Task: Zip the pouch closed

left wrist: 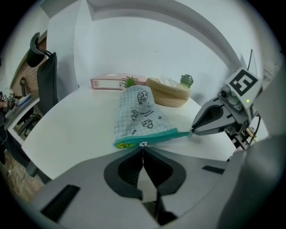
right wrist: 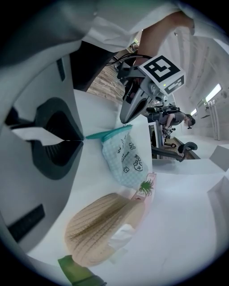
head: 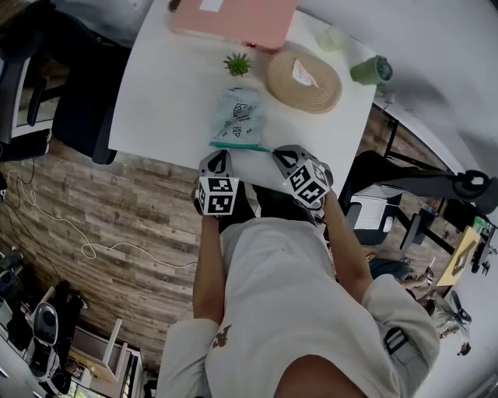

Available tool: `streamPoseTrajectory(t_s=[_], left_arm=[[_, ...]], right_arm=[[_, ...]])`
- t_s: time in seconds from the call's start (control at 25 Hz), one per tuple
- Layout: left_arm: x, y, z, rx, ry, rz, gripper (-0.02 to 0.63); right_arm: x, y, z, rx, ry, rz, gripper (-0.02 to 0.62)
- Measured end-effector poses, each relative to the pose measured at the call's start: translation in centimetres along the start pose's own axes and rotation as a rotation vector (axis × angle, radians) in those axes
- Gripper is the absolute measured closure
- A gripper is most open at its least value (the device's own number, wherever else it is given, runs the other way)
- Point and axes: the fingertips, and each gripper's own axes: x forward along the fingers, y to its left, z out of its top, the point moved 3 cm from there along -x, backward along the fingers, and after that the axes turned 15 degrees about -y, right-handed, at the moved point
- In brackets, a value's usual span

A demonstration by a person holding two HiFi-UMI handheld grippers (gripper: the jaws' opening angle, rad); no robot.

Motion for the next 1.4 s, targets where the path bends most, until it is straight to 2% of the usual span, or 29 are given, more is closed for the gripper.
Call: streamPoseTrajectory(t_s=[1.0,1.4], left_arm=[[-0.5,2.8,0.0,0.014,0.007,0.043,0.608],[-0.3,2.9,-0.6,0.015,0.014,0.03,0.607]], right_arm=[[-0.1,-0.4,0.0,0.017,0.005,-0.033,0.591],[0.3,-0.2,-0.2,0.011,0.014,-0.058,0.591]])
